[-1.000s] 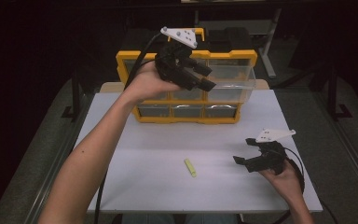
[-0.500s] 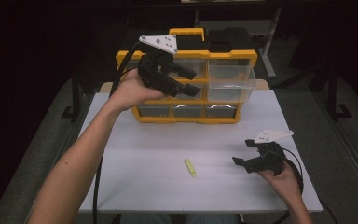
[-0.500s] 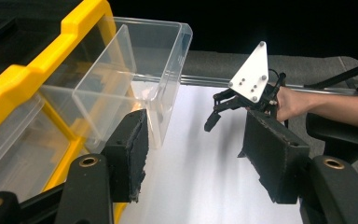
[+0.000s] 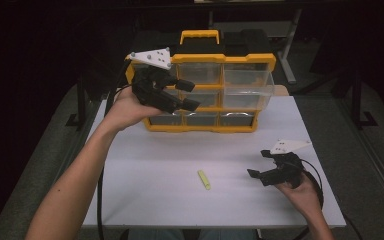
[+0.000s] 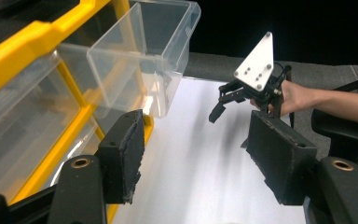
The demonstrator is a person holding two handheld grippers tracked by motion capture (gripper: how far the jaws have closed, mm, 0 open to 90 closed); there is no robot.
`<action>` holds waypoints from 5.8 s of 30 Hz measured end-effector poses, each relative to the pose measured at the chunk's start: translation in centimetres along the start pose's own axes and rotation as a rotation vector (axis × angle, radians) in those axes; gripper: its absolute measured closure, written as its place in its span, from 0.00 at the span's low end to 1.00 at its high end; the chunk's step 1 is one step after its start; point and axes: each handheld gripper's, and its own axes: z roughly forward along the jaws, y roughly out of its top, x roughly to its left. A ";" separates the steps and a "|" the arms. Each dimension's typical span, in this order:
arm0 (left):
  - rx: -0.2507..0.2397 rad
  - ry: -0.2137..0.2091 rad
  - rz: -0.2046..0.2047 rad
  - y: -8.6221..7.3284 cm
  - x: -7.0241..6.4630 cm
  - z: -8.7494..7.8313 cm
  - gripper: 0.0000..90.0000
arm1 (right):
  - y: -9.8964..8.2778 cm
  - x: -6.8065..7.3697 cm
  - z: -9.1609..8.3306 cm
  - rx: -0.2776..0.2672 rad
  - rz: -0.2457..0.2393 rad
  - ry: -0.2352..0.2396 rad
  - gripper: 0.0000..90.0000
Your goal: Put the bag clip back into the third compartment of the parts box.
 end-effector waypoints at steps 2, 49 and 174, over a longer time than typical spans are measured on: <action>0.002 0.005 -0.001 -0.5 -0.2 -0.2 0.39 | 0.0 0.0 0.0 0.000 -0.002 -0.001 0.15; -0.015 0.138 -0.100 -11.2 -2.7 -2.0 0.31 | 0.0 0.4 1.1 0.037 -0.002 0.008 0.15; -0.014 0.290 -0.212 -24.1 -7.1 -2.4 0.24 | 7.2 8.9 11.8 0.304 -0.060 0.162 0.52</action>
